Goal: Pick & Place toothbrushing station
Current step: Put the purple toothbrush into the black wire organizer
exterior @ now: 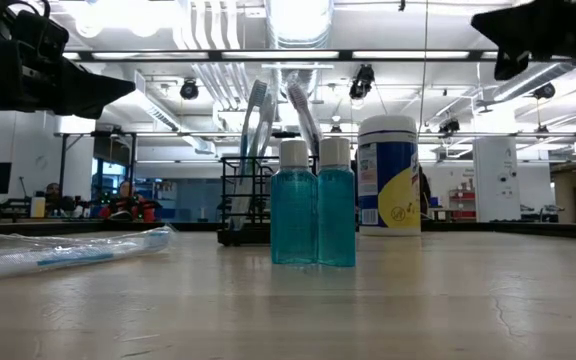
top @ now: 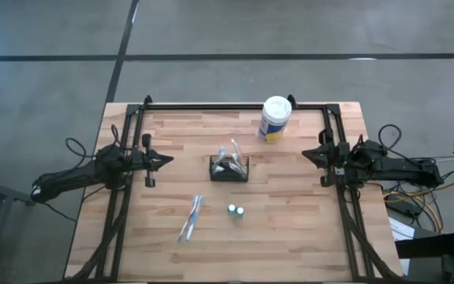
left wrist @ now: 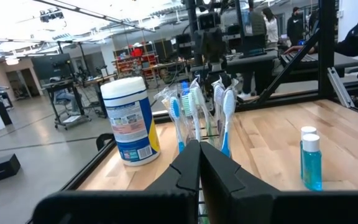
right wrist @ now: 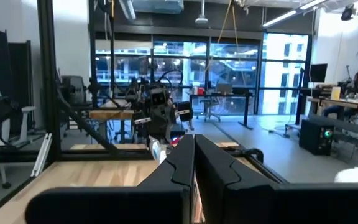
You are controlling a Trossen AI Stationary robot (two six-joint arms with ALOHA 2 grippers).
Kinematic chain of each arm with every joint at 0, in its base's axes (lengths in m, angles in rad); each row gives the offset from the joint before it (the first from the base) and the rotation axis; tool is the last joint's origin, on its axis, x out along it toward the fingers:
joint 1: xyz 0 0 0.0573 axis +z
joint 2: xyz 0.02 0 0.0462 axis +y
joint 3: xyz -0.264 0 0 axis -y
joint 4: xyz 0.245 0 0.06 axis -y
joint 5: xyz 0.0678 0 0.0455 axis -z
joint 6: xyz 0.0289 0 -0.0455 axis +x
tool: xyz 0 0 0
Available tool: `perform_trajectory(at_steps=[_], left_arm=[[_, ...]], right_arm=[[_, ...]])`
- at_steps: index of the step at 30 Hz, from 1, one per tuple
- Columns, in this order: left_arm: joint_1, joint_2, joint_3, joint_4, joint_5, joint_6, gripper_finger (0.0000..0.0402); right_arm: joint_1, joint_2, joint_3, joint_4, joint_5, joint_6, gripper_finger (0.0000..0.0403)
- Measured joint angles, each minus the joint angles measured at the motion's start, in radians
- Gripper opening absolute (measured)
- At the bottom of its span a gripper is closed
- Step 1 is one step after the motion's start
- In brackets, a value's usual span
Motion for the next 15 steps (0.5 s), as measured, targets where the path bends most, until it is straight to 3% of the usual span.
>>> perform_trajectory(at_steps=[15], left_arm=[[0.0, 0.0, -0.001, 0.0, 0.0, -0.005, 0.0012]], right_arm=[[0.0, -0.121, -0.166, 0.008, 0.0, 0.042, 0.0008]])
